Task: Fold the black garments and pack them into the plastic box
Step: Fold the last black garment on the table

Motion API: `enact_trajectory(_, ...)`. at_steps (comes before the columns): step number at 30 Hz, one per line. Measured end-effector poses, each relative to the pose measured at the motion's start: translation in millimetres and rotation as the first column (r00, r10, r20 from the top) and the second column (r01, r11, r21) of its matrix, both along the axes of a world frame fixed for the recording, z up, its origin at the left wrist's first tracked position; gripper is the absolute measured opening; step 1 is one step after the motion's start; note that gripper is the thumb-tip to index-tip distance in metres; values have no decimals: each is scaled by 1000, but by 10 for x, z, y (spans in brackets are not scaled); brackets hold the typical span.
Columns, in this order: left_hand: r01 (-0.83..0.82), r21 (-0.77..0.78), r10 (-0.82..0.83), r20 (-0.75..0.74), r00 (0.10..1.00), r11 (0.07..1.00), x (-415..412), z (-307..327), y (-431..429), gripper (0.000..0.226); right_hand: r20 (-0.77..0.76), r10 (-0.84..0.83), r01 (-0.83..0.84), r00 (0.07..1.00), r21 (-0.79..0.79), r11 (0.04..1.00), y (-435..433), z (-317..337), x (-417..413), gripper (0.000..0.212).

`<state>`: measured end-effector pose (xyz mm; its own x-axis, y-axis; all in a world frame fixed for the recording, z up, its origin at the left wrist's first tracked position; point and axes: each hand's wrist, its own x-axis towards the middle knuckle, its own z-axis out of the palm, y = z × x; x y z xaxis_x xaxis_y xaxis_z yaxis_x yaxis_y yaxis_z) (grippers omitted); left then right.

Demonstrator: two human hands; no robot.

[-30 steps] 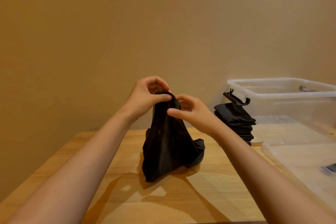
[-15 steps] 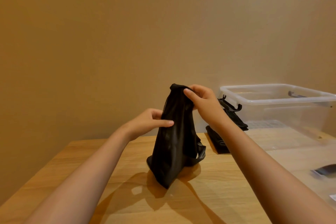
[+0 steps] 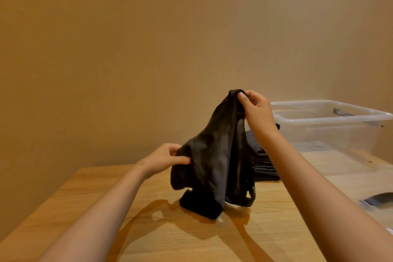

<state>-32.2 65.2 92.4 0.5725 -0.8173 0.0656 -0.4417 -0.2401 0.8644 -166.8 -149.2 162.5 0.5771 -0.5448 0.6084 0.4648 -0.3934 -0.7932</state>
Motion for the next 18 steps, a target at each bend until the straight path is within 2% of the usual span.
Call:
enact_trajectory(3, -162, -142, 174, 78, 982, 976, 113, 296, 70, 10, 7, -64, 64, 998, 17, 998, -67, 56, 7, 25)
enact_trajectory(5, -239, -251, 275, 121, 954, 938, 193, 562, 129, 14, 30, -98, 97, 995, 22, 995, -105, 175, 1, 25)
enact_trajectory(11, -312, -481, 451, 205, 869, 819, 301, 1370, 258, 16, 175, -93, 96, 980, -8, 995, -85, 701, 10, 23)
enact_trajectory(14, -306, -504, 479, 257, 839, 808, 273, 1572, 278, 18, 212, -106, 112, 971, -16, 994, -68, 854, 18, 23)
enact_trajectory(18, -319, -407, 453, 294, 842, 856, 298, 1551, 340, 19, 197, -107, 114, 975, -24, 993, -85, 843, 37, 23)
